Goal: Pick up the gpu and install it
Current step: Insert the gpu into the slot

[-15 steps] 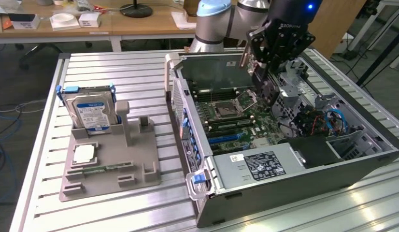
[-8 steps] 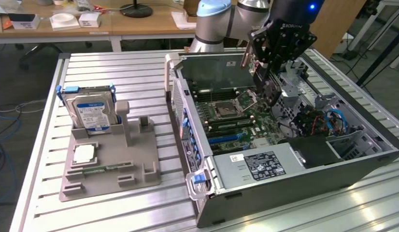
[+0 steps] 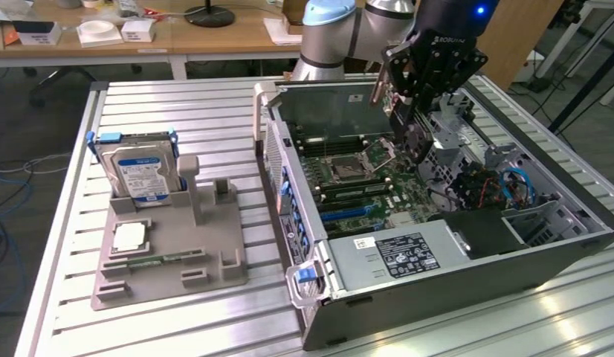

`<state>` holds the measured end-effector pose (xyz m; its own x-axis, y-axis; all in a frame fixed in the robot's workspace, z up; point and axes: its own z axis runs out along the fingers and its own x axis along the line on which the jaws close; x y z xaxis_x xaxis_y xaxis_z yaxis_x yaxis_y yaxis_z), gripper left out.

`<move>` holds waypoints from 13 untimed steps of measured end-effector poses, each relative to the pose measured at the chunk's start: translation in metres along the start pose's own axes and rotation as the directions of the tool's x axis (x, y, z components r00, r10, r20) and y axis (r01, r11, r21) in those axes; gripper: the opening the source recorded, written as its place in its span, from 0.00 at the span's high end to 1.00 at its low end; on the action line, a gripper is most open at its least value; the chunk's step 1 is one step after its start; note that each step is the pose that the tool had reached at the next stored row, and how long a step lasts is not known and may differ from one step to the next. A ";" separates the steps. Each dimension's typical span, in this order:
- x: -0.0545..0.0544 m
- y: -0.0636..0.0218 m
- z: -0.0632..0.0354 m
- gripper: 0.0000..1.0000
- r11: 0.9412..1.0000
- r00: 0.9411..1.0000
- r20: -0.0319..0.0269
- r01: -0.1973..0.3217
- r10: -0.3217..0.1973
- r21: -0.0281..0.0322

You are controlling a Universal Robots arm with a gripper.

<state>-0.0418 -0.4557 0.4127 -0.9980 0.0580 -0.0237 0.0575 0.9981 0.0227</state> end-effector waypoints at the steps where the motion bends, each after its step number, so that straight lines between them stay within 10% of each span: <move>1: 0.000 0.0000 0.0000 0.74 1.000 1.000 0.000 0.000 0.000 0.000; 13: 0.000 0.0000 0.0000 0.74 1.000 1.000 -0.001 0.031 -0.031 -0.001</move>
<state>-0.0418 -0.4556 0.4127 -0.9994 0.0271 -0.0236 0.0265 0.9994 0.0227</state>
